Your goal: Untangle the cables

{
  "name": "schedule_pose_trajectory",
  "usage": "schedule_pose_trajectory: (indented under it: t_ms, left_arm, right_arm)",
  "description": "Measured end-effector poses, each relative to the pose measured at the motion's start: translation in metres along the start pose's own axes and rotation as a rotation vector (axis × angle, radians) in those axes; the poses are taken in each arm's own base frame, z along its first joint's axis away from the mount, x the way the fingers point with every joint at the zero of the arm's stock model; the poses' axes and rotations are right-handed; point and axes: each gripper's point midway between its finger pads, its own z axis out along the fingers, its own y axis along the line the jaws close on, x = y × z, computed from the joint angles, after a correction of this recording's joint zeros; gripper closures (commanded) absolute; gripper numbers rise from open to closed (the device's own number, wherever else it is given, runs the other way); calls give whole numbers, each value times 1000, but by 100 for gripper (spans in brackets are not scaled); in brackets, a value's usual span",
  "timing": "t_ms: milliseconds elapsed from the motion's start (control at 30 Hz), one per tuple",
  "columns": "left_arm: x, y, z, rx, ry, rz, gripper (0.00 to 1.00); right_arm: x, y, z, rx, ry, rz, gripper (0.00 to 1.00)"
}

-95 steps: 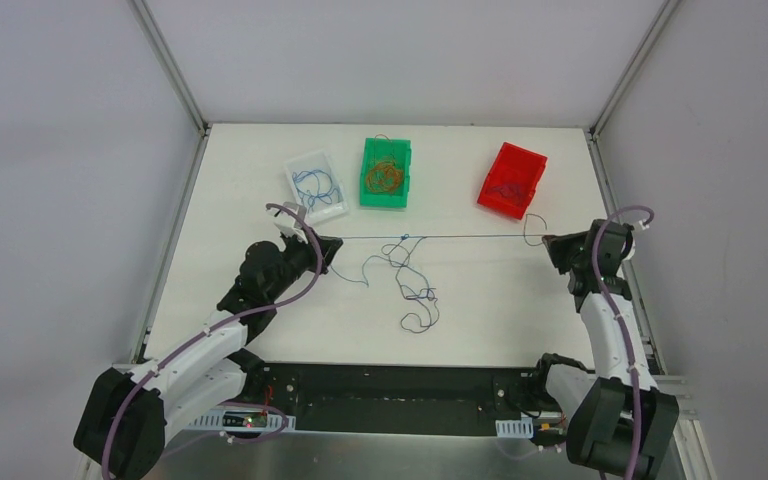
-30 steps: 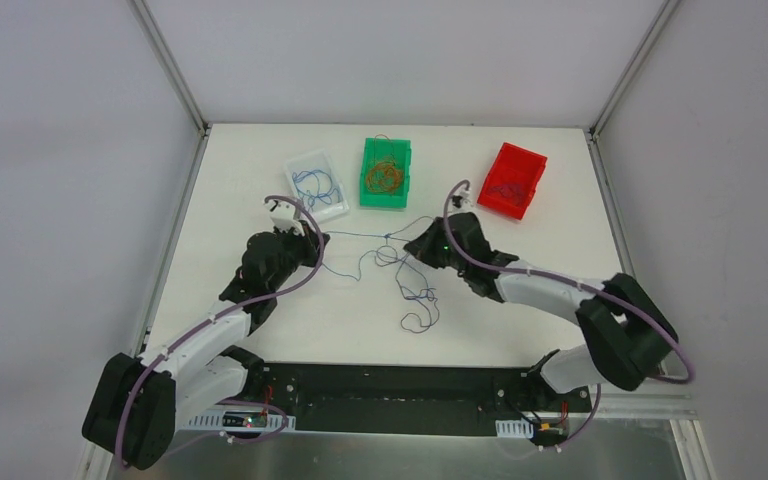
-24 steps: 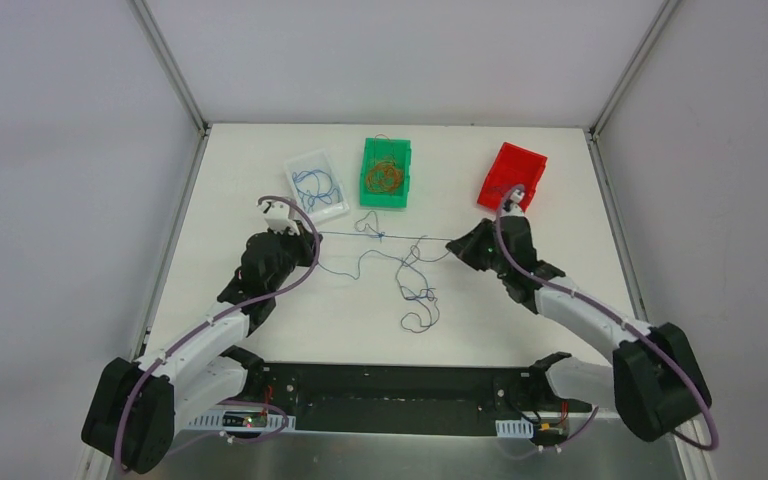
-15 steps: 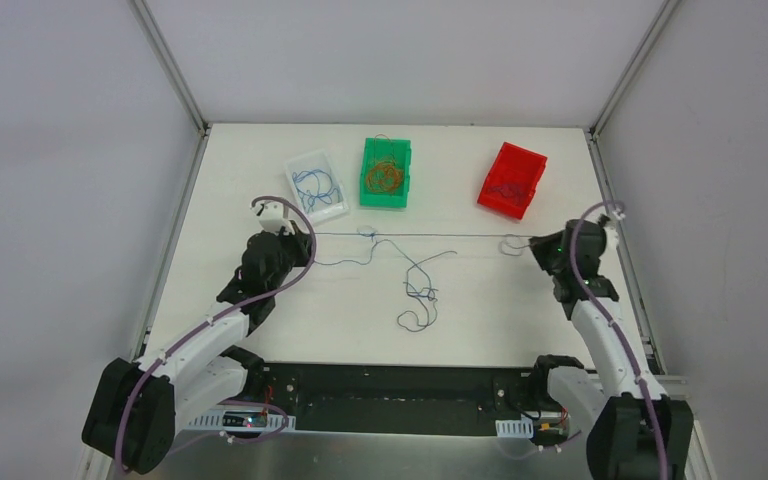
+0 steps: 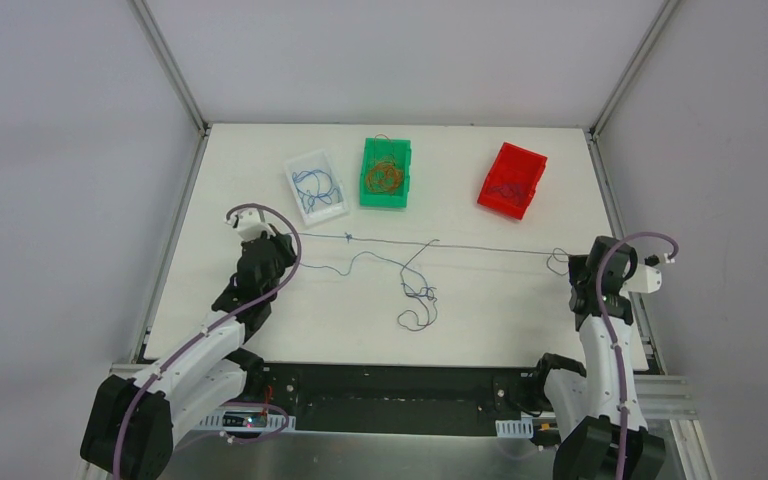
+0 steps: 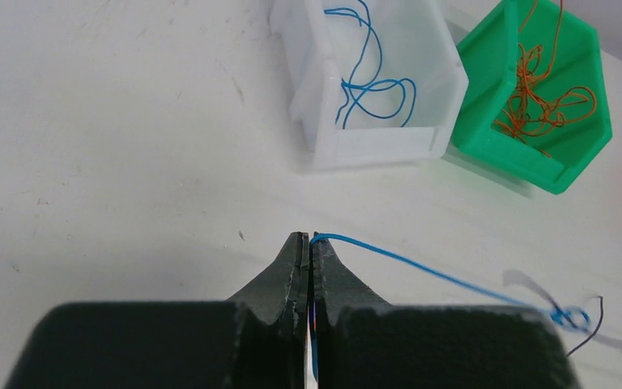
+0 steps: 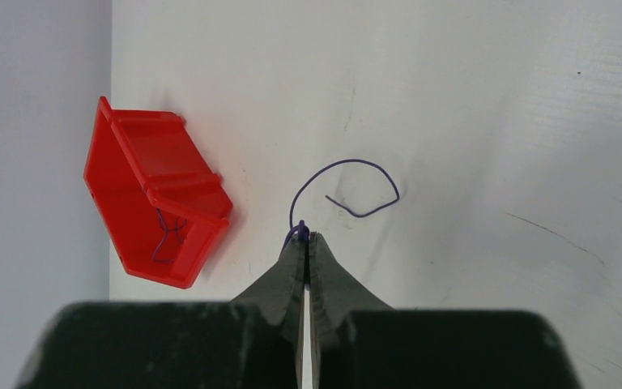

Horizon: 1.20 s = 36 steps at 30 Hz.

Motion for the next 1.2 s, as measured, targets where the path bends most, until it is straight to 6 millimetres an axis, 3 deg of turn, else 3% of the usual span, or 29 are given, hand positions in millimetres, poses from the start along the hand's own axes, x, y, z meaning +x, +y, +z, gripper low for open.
schedule_pose_trajectory:
  t_ms: [167, 200, 233, 267, 300, 367, 567, 733, 833, 1000, 1200]
  left_arm:
    - [-3, 13, -1, -75, -25, -30, 100]
    - [-4, 15, -2, -80, -31, -37, 100]
    - [-4, 14, -2, -74, -34, -38, 100]
    - [-3, 11, -2, -56, -32, -38, 100]
    - [-1, 6, -2, -27, -25, -33, 100]
    - [4, -7, 0, 54, 4, -14, 100]
    - [21, -41, -5, 256, 96, 43, 100]
    - [10, -57, -11, 339, 61, 37, 100]
    - [0, -63, -16, 375, 27, 29, 100]
    - [-10, -68, -27, 436, -43, 12, 100]
    - [-22, -70, -39, 483, -124, -9, 100]
  right_arm:
    - [1, 3, -2, -17, 7, -12, 100]
    - [3, 7, -3, -40, 24, -32, 89]
    - [7, 12, -4, -69, 49, -52, 69]
    - [16, 20, -7, -118, 100, -84, 42]
    - [27, 28, -10, -165, 151, -121, 26]
    - [52, 41, -19, -244, 258, -205, 16]
    - [140, 69, -75, -518, 508, -581, 20]
    - [219, 96, -124, -735, 711, -893, 22]
    - [263, 100, -150, -852, 797, -1049, 25]
    - [318, 112, -161, -950, 883, -1171, 25]
    - [367, 115, -170, -1057, 971, -1142, 27]
